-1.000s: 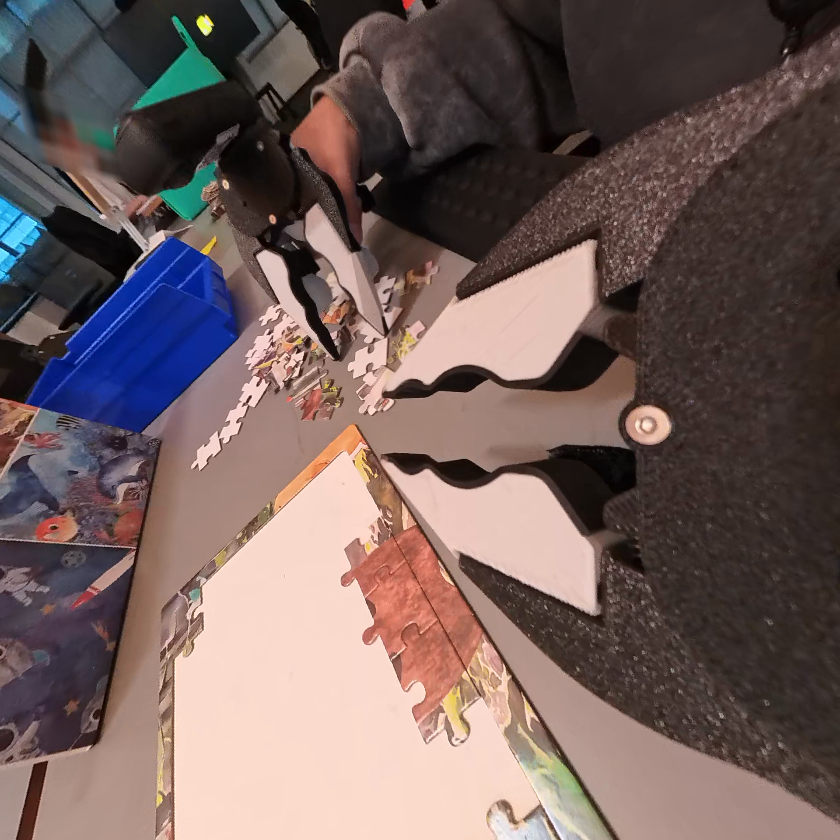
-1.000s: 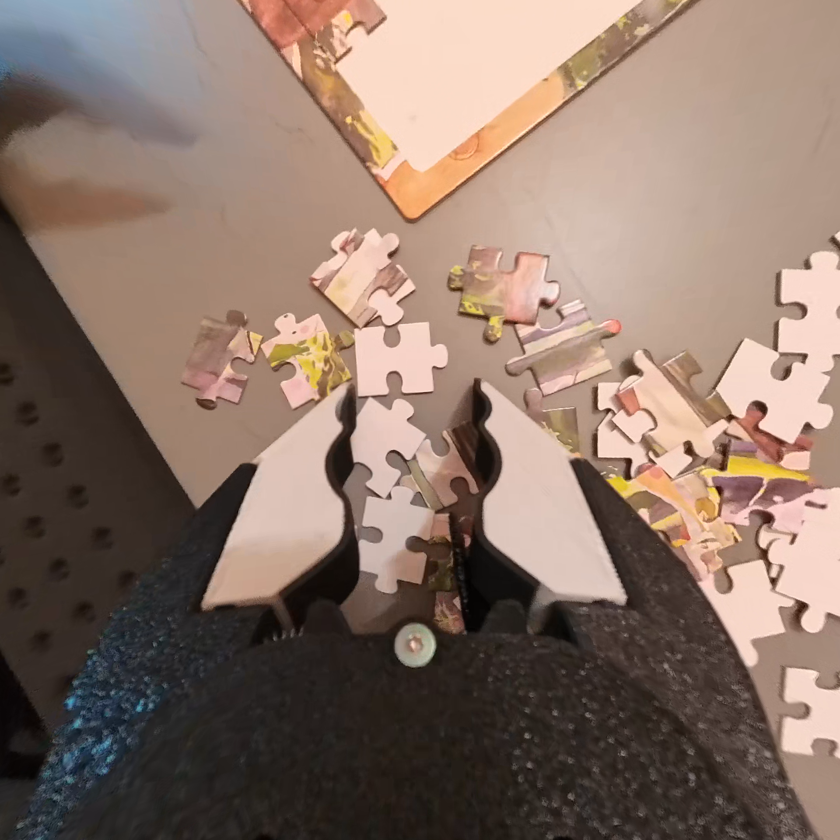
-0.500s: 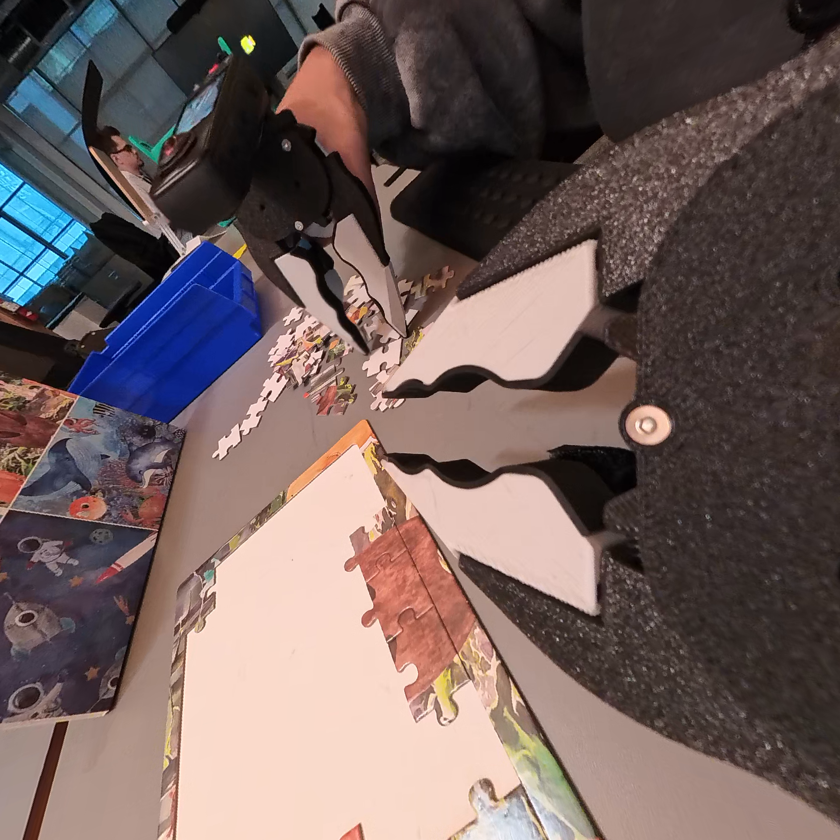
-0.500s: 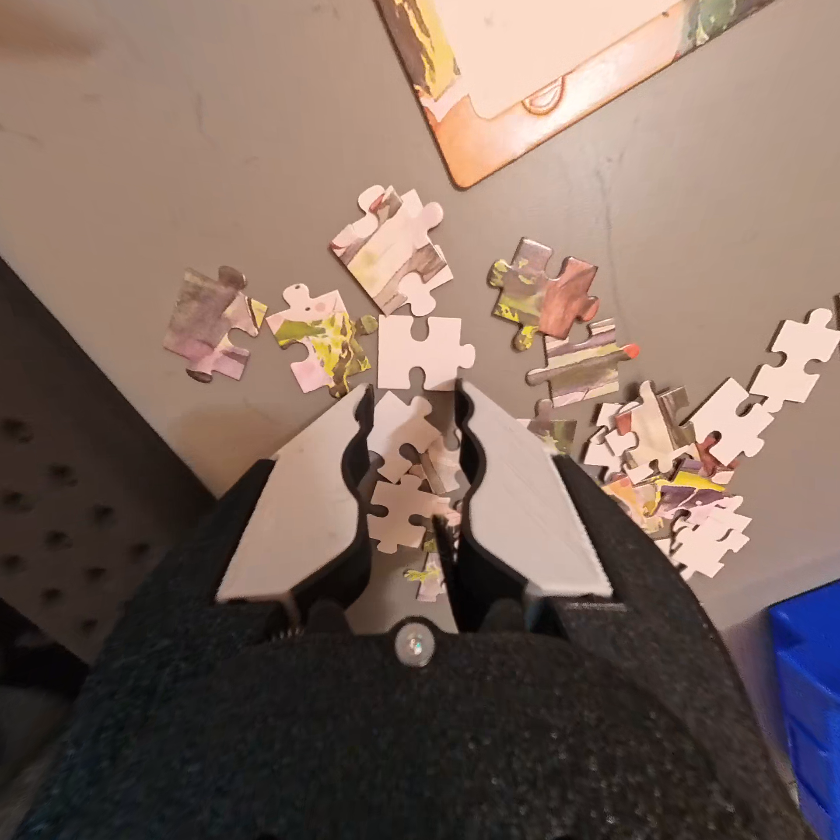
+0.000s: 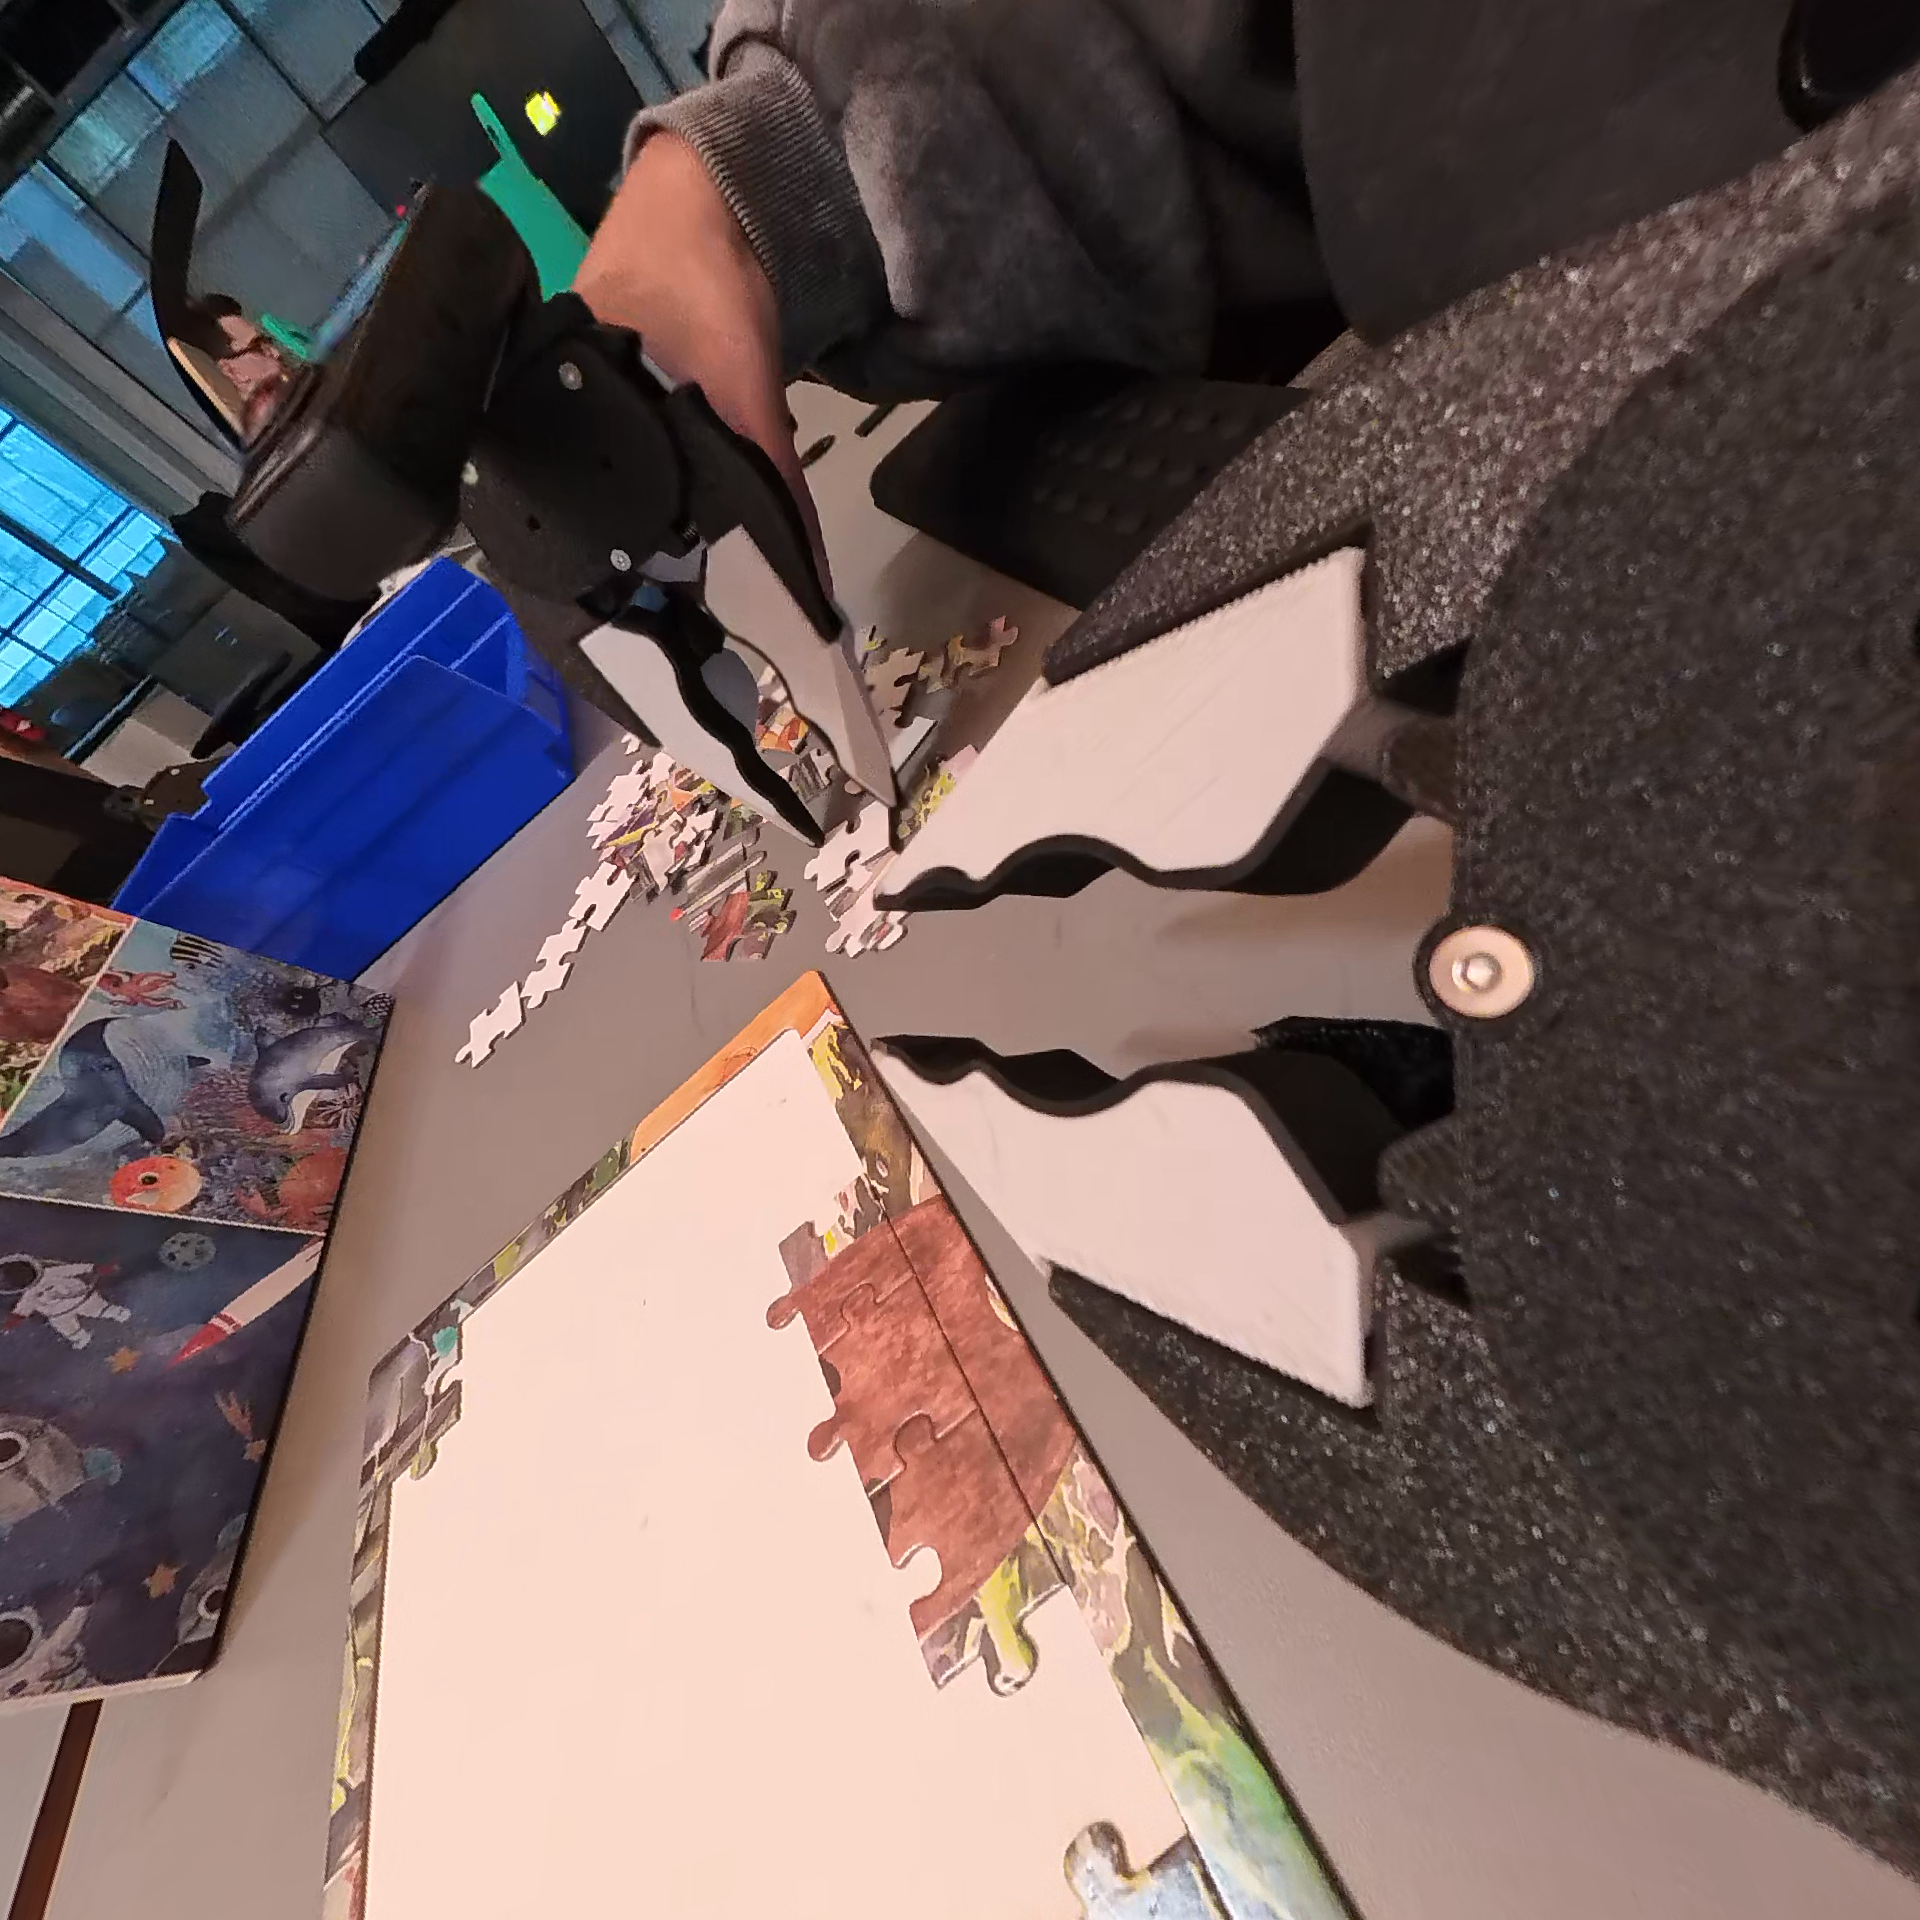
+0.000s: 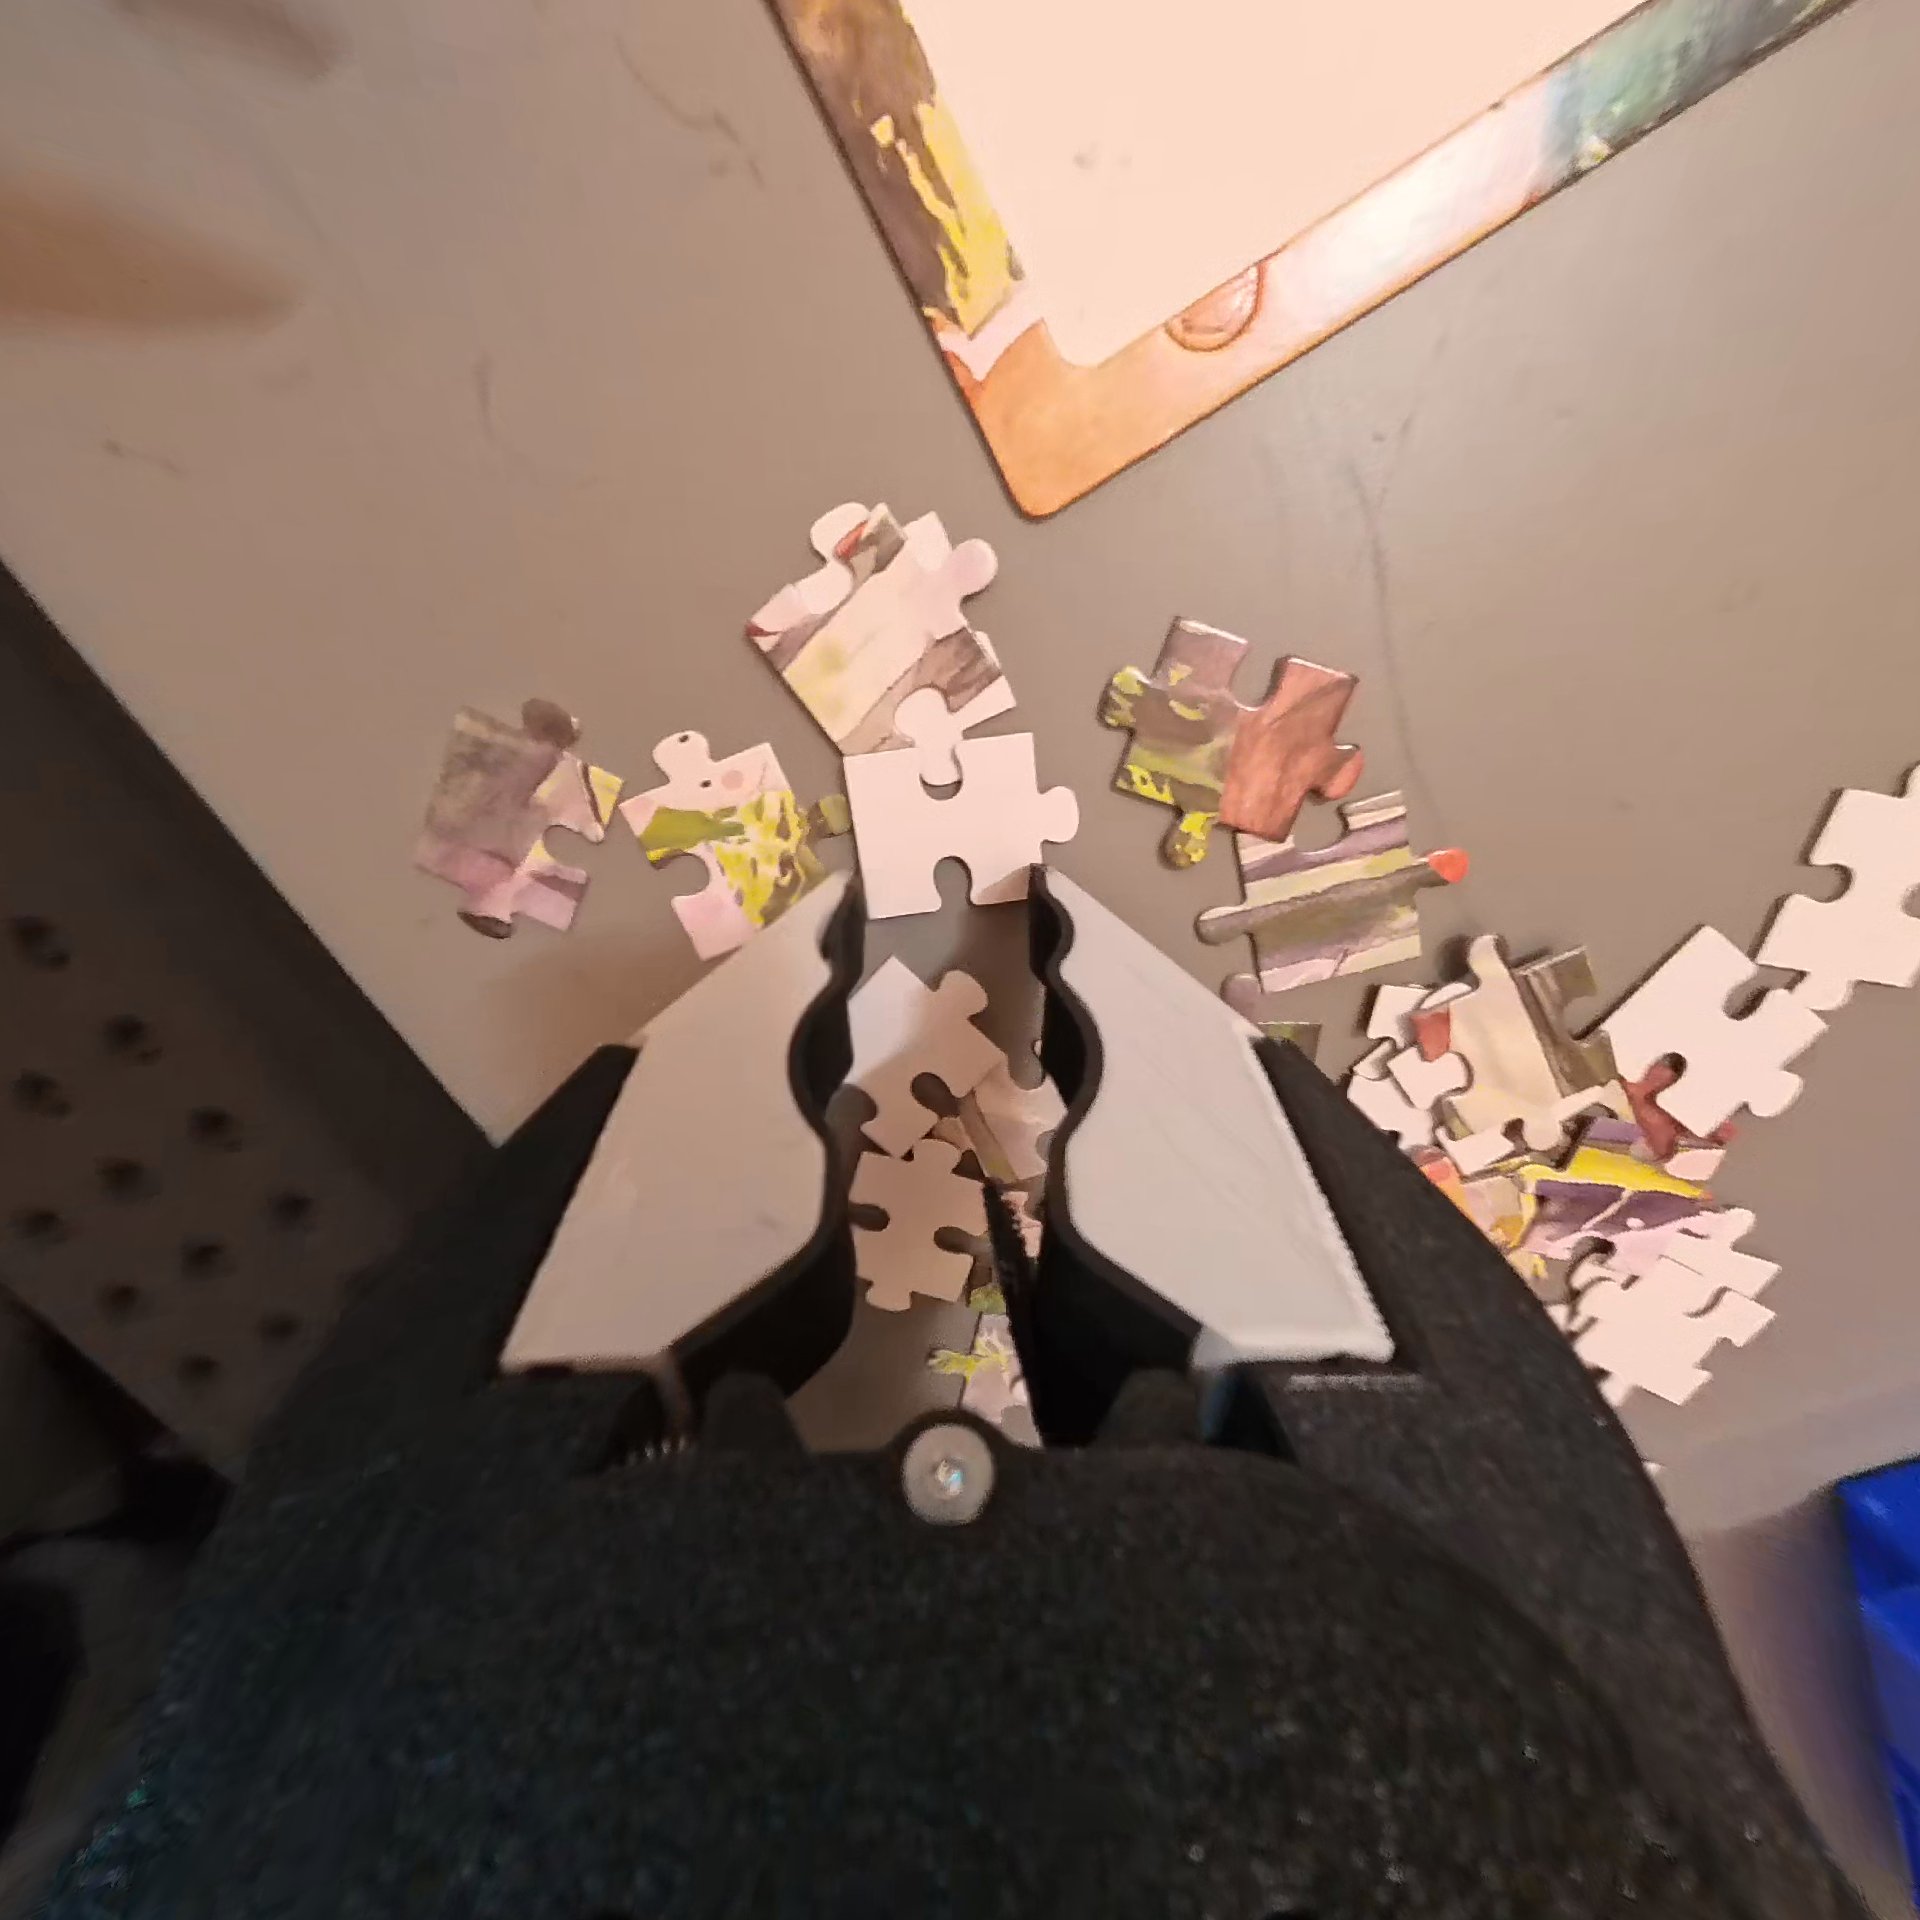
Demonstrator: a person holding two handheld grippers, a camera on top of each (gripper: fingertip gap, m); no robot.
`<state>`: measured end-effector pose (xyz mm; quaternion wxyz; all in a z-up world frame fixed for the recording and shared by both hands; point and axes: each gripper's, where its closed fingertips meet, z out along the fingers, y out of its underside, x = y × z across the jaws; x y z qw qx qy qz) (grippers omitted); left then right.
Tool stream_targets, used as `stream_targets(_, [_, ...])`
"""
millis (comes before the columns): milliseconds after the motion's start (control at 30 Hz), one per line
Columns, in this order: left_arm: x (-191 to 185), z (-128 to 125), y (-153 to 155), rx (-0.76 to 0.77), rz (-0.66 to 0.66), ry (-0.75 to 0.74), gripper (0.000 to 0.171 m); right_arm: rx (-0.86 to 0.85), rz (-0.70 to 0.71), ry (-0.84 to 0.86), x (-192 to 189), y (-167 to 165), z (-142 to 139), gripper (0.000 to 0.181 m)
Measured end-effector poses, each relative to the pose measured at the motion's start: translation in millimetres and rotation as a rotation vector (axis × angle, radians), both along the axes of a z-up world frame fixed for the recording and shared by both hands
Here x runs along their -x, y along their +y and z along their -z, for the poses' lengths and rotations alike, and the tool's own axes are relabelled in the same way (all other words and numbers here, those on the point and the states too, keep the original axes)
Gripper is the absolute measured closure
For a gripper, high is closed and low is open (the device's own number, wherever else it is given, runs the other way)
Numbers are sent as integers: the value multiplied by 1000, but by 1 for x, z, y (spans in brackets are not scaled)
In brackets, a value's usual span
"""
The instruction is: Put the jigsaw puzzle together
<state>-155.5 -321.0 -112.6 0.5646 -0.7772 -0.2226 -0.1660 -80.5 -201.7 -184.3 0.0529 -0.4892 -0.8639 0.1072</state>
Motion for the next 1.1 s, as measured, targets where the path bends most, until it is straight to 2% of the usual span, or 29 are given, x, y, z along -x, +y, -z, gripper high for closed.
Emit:
stream_targets(200, [-3, 3, 2, 21, 17, 4, 148, -12, -34, 75, -1, -1, 0, 151])
stream_targets(300, [-6, 6, 5, 51, 35, 15, 148, 15, -36, 117, -3, 1, -3, 169])
stream_targets(333, [-8, 8, 7, 67, 43, 25, 148, 14, -32, 141, -2, 3, -5, 169])
stream_targets(433, [-16, 11, 15, 103, 74, 49, 148, 21, 1, 151, -4, 9, -7, 145])
stream_targets(567, [-27, 12, 28, 103, 109, 50, 148, 38, -11, 166, 4, 9, -11, 135])
stream_targets(633, [-30, 14, 30, 111, 119, 55, 148, 34, -38, 179, 11, 9, -10, 134])
stream_targets(767, [-26, 10, 27, 78, 104, 28, 148, 71, -53, 93, 9, 11, 2, 129])
stream_targets(1100, [-27, 8, 26, 61, 109, 9, 148, 47, -95, 86, 10, 12, 2, 136])
